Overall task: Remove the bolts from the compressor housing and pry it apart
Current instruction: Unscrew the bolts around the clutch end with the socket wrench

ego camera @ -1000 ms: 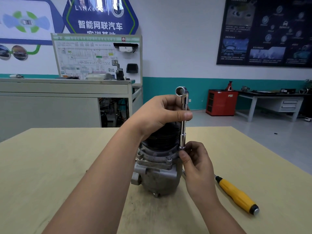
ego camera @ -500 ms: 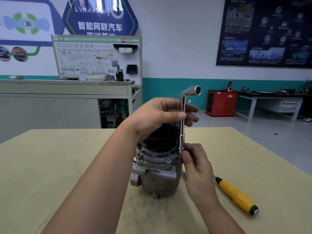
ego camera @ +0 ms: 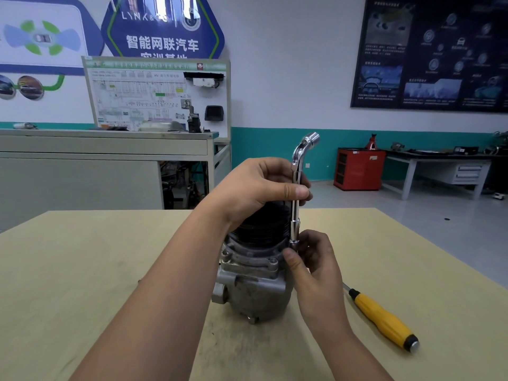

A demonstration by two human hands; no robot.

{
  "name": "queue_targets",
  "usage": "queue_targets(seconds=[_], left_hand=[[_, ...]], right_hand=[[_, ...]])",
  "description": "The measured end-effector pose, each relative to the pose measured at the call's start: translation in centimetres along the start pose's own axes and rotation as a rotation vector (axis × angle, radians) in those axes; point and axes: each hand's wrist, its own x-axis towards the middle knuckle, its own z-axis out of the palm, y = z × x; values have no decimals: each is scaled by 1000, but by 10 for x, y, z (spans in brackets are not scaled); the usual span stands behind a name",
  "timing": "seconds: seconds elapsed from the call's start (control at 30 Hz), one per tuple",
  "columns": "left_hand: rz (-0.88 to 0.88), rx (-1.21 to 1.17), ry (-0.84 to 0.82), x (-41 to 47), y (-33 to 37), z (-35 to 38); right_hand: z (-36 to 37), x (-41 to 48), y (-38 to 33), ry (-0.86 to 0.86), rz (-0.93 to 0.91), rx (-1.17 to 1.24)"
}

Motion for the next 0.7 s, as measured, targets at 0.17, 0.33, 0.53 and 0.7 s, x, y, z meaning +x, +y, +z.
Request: queue_targets(seconds=[0.17, 0.33, 0.53, 0.7], left_hand=[[10, 39, 14, 0, 2, 1], [-5, 24, -12, -1, 2, 1], [1, 51, -54, -1, 2, 0], [-6, 80, -103, -1, 2, -2]], right_hand=[[-2, 1, -2, 15, -5, 16], [-2, 2, -4, 9, -27, 17], [-3, 4, -4, -1, -43, 27], [-3, 4, -4, -2, -40, 12]])
